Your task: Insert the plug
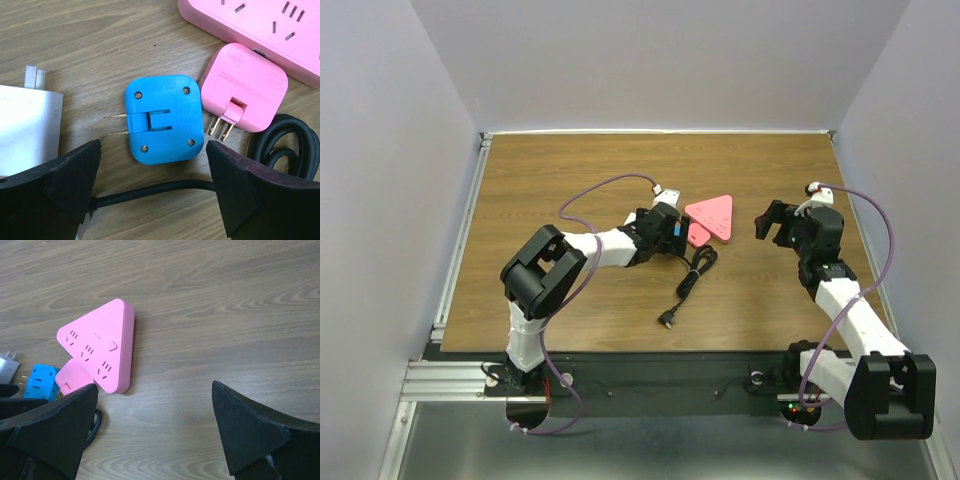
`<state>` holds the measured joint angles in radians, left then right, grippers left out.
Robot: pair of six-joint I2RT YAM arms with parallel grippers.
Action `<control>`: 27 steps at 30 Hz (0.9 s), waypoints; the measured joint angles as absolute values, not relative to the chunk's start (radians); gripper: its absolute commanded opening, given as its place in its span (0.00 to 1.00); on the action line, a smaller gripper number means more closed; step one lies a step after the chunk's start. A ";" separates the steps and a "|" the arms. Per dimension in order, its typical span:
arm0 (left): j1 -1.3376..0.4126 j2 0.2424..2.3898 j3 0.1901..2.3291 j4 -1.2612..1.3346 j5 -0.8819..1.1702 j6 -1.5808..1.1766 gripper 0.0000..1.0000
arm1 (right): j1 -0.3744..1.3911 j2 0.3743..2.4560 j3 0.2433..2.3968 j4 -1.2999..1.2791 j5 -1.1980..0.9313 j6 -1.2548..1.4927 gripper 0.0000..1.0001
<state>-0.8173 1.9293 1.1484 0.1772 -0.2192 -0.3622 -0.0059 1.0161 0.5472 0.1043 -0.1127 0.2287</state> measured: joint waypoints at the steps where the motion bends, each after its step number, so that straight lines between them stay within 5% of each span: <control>1: -0.818 1.924 1.145 0.176 -0.222 -0.369 0.99 | -0.006 1.016 0.547 0.104 -0.113 0.229 1.00; 27: -0.869 1.965 1.220 0.098 -0.292 -0.426 0.93 | -0.006 1.016 0.547 0.102 -0.122 0.228 1.00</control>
